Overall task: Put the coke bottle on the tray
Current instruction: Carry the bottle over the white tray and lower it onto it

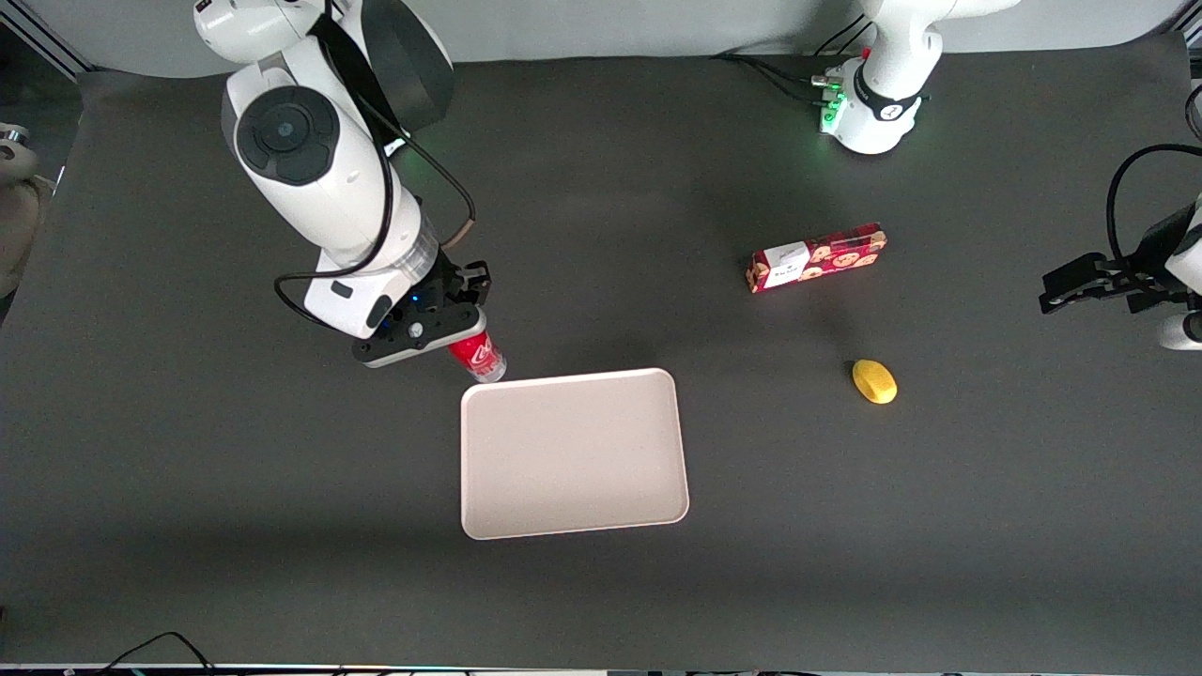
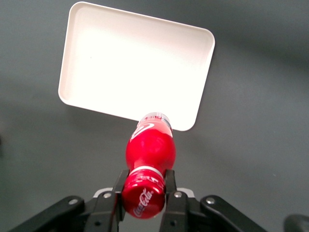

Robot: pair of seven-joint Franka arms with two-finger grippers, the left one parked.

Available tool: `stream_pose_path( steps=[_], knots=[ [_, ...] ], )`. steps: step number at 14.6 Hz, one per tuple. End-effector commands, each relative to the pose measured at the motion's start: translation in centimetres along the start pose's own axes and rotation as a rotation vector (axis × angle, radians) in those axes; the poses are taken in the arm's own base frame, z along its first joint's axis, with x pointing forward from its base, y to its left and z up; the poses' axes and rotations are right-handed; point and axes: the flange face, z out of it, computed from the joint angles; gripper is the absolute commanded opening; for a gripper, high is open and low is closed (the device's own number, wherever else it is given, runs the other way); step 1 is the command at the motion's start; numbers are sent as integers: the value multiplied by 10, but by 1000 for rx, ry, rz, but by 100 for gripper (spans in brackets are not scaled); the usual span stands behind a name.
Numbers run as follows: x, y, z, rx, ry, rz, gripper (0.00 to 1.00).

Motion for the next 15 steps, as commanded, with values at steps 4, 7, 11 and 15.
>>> stream_pose_path(
  steps=[4, 7, 11, 15],
  knots=[
    [51, 35, 65, -18, 44, -7, 0],
    [68, 55, 89, -17, 78, 16, 0],
    [82, 61, 132, -14, 81, 16, 0],
    [86, 61, 166, -19, 54, 21, 0]
  ],
)
